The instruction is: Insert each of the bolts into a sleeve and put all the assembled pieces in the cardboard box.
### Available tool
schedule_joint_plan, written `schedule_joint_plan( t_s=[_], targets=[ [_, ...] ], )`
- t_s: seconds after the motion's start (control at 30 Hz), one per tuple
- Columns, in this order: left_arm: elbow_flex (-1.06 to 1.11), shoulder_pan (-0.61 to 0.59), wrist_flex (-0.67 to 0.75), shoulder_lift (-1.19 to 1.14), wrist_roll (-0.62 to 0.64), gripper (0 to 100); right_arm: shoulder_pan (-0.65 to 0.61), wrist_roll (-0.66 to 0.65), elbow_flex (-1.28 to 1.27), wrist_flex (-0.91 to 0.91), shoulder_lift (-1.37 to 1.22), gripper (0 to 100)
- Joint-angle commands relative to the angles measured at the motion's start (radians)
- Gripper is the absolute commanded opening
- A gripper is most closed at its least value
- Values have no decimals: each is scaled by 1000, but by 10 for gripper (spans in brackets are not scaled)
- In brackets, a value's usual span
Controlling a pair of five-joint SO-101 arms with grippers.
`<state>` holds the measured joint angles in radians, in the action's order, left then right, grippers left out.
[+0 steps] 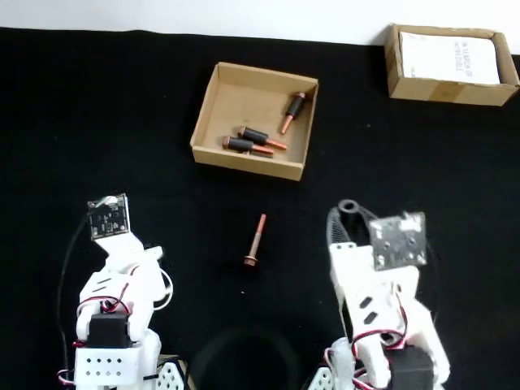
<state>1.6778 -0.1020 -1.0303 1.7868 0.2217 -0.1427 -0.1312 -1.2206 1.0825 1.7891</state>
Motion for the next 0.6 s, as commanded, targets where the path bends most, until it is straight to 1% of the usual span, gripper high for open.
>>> schedule_joint_plan(
  t_s=[0.0, 0.13, 0.27, 0.33, 0.43, 0.57],
  targets=[
    [12, 16, -17, -4, -52, 10, 177, 9, -102, -8, 21, 6],
    [-84, 16, -89, -4, -63, 10, 320, 5, -197, -111, 15, 6],
    [-177, 18, -97, -64, -135, 10, 415, 5, -297, -202, 15, 6],
    [-259, 25, -97, -168, -140, 10, 464, 6, -372, -269, 15, 6],
    [-421, 64, -103, -404, -138, 10, 518, 8, -503, -383, 15, 6],
    [-644, 174, -203, -765, -141, 10, 559, 11, -591, -466, 15, 6]
  ],
)
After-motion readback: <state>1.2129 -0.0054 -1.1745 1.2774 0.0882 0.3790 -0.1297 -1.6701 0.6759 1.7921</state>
